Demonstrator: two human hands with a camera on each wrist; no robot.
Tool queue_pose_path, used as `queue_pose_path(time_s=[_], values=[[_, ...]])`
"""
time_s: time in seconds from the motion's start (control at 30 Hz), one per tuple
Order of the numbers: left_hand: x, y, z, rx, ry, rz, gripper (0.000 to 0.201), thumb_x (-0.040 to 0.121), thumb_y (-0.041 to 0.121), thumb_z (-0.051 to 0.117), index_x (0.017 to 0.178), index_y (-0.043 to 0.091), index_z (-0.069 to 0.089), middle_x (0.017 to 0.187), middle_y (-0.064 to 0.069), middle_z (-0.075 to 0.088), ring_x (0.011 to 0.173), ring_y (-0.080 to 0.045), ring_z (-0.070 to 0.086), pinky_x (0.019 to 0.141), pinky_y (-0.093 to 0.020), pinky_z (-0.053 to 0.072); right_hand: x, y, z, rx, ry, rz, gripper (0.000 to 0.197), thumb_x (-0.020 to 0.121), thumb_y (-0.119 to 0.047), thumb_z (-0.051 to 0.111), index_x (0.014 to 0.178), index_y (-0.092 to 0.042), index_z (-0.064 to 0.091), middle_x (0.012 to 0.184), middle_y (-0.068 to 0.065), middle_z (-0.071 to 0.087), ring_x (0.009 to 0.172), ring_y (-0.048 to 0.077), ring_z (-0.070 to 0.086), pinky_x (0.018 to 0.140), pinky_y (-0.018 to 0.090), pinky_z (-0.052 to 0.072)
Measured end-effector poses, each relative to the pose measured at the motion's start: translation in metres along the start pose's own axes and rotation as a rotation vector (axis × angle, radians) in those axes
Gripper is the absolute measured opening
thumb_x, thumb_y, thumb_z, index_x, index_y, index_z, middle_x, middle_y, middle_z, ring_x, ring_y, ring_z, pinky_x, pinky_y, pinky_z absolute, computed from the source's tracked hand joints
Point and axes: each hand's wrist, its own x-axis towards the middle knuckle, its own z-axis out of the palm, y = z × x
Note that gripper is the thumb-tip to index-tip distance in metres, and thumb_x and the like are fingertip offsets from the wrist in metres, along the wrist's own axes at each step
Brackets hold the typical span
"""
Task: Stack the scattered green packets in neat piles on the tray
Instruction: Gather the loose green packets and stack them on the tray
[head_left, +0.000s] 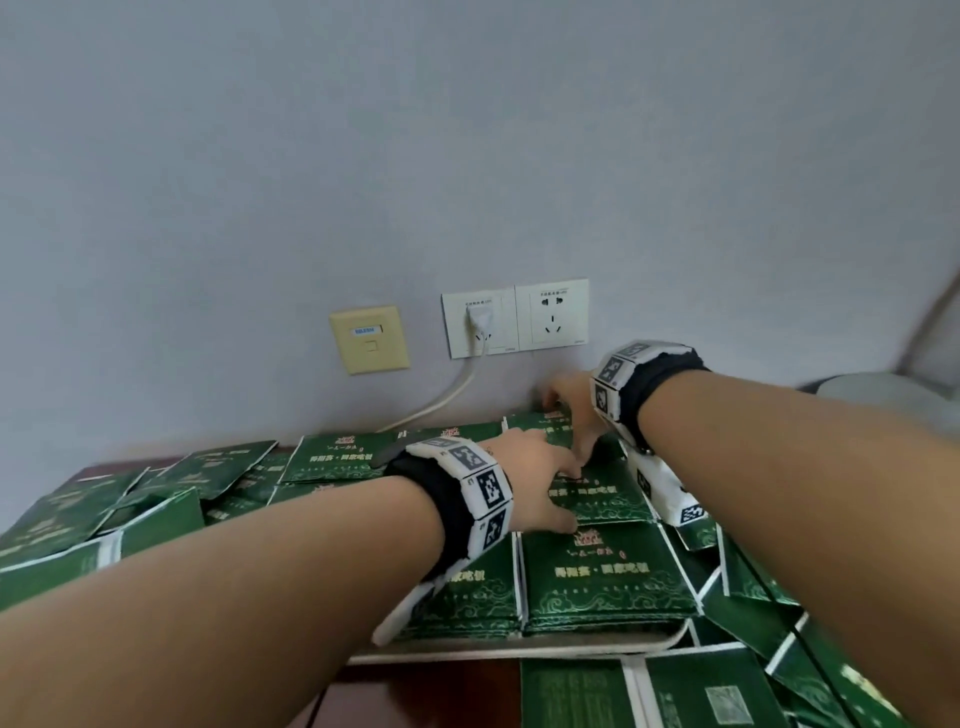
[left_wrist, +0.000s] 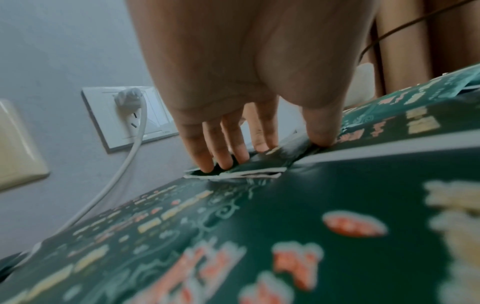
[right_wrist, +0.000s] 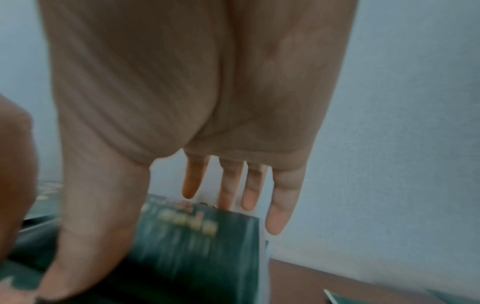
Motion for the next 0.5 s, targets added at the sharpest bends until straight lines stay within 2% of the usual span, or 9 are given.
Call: queue_pose_path(time_s=[0.1, 0.27, 0.37, 0.5], values=[[0.0, -0.001, 0.003, -0.012, -0.002, 0.007, 0.059, 0.083, 0.052, 0.062, 0.136, 0.034, 0.045, 0.116, -0.006, 0.047, 0.111, -0.028, 0.048, 0.092, -0.041, 0.045, 0.004, -0.002, 0.003, -0.012, -0.034, -0.015, 0.074, 0.084, -0.027, 0.072, 0.144, -0.008, 0.033, 0.145, 0.007, 0.041, 0.128, 0.022, 0.046, 0.099, 0.025, 0.038], [-0.011, -0.004, -0.003, -0.053, 0.082, 0.011, 0.051, 0.087, 0.049, 0.059, 0.133, 0.033, 0.047, 0.116, -0.004, 0.048, 0.11, -0.023, 0.047, 0.093, -0.038, 0.044, -0.011, -0.009, -0.005, -0.03, 0.013, -0.043, 0.067, 0.087, -0.029, 0.067, 0.144, -0.013, 0.035, 0.144, 0.006, 0.041, 0.129, 0.023, 0.044, 0.102, 0.03, 0.036], [-0.029, -0.011, -0.013, -0.068, 0.146, -0.015, 0.04, 0.089, 0.039, 0.057, 0.128, 0.029, 0.051, 0.117, -0.002, 0.051, 0.111, -0.02, 0.05, 0.095, -0.036, 0.044, -0.022, -0.019, -0.005, -0.005, 0.032, -0.071, 0.067, 0.085, -0.025, 0.07, 0.142, -0.013, 0.038, 0.142, 0.006, 0.045, 0.125, 0.023, 0.048, 0.099, 0.03, 0.04], [-0.071, -0.024, -0.025, 0.009, 0.121, -0.076, 0.043, 0.089, 0.036, 0.058, 0.13, 0.027, 0.049, 0.12, -0.001, 0.052, 0.112, -0.02, 0.051, 0.094, -0.035, 0.043, -0.053, -0.05, -0.01, 0.0, 0.037, -0.132, 0.063, 0.085, -0.02, 0.069, 0.141, -0.014, 0.04, 0.141, 0.005, 0.046, 0.125, 0.022, 0.048, 0.096, 0.027, 0.04]])
